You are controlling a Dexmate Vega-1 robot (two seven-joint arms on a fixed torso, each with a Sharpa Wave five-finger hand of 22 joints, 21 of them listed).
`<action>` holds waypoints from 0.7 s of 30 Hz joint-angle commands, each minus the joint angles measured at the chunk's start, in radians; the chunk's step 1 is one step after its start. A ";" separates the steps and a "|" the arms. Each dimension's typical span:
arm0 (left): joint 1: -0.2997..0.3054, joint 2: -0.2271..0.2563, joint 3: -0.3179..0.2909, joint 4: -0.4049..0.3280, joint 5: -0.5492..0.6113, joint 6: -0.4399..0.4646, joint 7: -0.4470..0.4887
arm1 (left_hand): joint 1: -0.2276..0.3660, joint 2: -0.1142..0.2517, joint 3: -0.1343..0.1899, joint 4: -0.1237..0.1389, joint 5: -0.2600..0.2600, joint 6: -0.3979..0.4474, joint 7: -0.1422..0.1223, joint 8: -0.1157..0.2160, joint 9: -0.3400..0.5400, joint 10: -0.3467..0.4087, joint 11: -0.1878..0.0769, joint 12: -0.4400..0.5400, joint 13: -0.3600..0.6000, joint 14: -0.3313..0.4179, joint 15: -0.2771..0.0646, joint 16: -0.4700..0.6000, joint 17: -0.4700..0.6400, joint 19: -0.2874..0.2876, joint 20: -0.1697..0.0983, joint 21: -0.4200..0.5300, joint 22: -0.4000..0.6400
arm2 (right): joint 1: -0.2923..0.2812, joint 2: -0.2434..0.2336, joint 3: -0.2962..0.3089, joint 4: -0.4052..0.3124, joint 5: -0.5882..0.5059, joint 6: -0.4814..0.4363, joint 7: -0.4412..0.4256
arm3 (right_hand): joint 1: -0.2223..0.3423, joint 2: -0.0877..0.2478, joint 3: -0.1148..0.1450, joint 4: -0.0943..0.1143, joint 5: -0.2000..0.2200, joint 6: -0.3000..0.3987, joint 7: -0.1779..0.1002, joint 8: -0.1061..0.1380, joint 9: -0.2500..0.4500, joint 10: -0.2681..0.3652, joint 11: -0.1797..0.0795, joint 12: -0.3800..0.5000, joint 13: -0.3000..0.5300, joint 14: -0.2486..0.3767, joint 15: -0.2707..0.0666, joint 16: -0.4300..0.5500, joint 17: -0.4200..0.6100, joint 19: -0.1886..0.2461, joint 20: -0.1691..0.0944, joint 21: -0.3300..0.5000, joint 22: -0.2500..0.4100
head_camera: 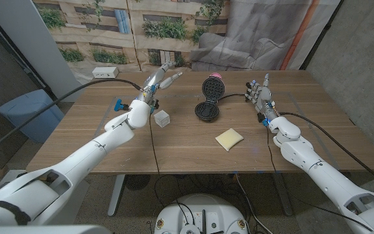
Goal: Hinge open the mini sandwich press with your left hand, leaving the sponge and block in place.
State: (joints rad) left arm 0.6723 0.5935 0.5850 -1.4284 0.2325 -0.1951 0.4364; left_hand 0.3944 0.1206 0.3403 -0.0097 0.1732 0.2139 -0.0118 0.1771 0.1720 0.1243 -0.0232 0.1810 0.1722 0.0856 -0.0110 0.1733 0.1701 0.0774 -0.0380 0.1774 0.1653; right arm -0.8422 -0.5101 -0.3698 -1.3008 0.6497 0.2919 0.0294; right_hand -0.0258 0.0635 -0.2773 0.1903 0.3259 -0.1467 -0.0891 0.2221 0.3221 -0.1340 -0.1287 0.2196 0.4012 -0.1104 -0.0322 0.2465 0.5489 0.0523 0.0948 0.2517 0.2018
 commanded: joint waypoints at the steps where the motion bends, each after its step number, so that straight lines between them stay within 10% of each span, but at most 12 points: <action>1: 0.065 -0.016 -0.076 0.045 -0.157 -0.084 0.005 | -0.045 0.006 -0.006 0.020 0.004 -0.034 0.003 -0.010 0.001 -0.010 0.011 0.002 0.002 -0.009 0.004 0.003 0.002 -0.015 -0.046 0.005 0.005 | 0.000 0.000 0.000 -0.001 0.000 -0.001 0.000 | 0.003 0.090 -0.005 -0.001 0.006 -0.006 0.001 0.004 0.005 -0.007 0.004 0.005 0.005 -0.005 -0.023 0.003 0.004 -0.001 0.008 0.004 0.004; 21: 0.139 -0.033 -0.135 0.087 -0.364 -0.135 -0.090 | -0.111 0.031 0.001 0.031 0.012 -0.124 -0.006 -0.007 0.001 -0.044 0.023 0.000 0.002 -0.044 0.016 -0.001 0.000 -0.049 -0.043 0.003 0.004 | 0.001 0.001 0.000 0.001 0.000 0.000 0.000 | 0.003 0.090 -0.004 -0.001 0.006 -0.005 0.001 0.004 0.005 -0.006 0.005 0.006 0.005 -0.006 -0.023 0.003 0.004 -0.002 0.008 0.004 0.004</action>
State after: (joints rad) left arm 0.7779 0.5763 0.4851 -1.3743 -0.0034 -0.3021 0.4046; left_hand 0.2928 0.1468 0.3346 0.0152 0.1779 0.0891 -0.0287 0.1662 0.1722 0.0811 0.0017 0.1811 0.1723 0.0444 0.0051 0.1733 0.1675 0.0330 -0.0323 0.1775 0.1652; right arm -0.8422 -0.5101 -0.3698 -1.3011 0.6495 0.2919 0.0288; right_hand -0.0258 0.0635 -0.2773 0.1903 0.3259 -0.1467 -0.0890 0.2221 0.3221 -0.1340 -0.1287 0.2196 0.4012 -0.1105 -0.0322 0.2465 0.5489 0.0523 0.0948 0.2517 0.2018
